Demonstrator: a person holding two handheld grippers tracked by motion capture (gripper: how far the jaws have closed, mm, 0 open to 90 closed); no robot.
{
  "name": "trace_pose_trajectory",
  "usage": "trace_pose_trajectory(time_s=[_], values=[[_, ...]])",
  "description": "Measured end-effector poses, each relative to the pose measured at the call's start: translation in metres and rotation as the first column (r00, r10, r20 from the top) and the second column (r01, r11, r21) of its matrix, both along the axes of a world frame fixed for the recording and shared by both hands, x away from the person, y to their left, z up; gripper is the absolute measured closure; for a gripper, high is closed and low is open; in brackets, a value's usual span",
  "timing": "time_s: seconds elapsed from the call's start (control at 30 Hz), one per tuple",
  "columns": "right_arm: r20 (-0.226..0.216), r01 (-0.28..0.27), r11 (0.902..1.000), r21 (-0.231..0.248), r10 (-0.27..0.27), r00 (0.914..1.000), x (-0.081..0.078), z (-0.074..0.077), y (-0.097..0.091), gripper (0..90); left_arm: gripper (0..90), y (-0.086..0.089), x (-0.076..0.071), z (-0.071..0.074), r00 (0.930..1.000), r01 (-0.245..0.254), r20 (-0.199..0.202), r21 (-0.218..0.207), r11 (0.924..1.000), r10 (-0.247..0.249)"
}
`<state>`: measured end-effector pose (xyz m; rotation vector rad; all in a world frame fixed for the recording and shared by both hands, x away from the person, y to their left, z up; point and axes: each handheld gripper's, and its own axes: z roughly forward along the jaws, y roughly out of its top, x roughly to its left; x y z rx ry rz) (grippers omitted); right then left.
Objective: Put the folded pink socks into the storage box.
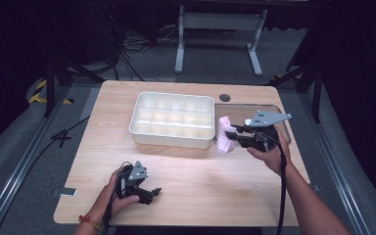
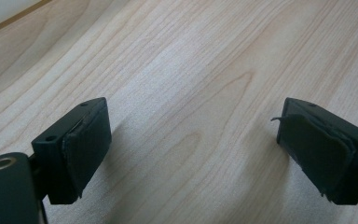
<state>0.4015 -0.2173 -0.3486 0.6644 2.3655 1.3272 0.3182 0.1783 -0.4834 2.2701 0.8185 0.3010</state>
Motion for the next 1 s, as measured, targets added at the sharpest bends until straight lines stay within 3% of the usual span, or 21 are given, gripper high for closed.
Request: trace_pose_trajectory(time_s=[0.3, 1.0], values=[[0.012, -0.004, 1.0000, -0.005, 0.004, 0.9999, 0.010, 0.011, 0.009, 70.4, 10.1, 0.000, 0.000, 0.000, 1.0000, -0.002, 0.000, -0.003, 1.0000, 0.002], [0.008, 0.015, 0.9989, -0.045, -0.015, 0.9999, 0.041, 0.010, 0.032, 70.2, 10.1, 0.000, 0.000, 0.000, 1.0000, -0.003, 0.000, -0.003, 1.0000, 0.003]])
